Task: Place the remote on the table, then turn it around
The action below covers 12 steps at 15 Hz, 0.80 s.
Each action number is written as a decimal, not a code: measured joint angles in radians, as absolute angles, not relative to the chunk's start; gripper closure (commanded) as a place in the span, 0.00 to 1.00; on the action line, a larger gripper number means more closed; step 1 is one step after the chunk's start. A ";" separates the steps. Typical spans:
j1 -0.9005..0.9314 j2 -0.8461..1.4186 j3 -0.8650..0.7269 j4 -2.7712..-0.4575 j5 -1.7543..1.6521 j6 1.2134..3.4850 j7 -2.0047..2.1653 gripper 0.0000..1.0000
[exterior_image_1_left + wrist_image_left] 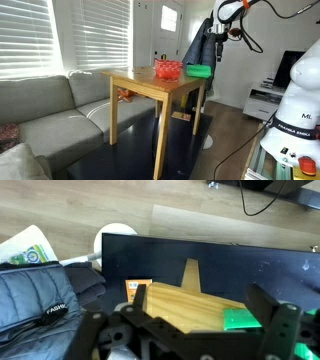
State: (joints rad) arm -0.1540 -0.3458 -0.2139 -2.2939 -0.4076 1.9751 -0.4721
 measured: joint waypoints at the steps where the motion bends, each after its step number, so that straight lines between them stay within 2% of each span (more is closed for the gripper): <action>1: -0.154 -0.346 -0.214 -2.294 -0.408 1.975 -0.472 0.00; 12: -0.133 -0.348 -0.206 -2.292 -0.396 1.976 -0.473 0.00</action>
State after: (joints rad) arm -0.1326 -0.3481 -0.2061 -2.2922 -0.3963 1.9757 -0.4733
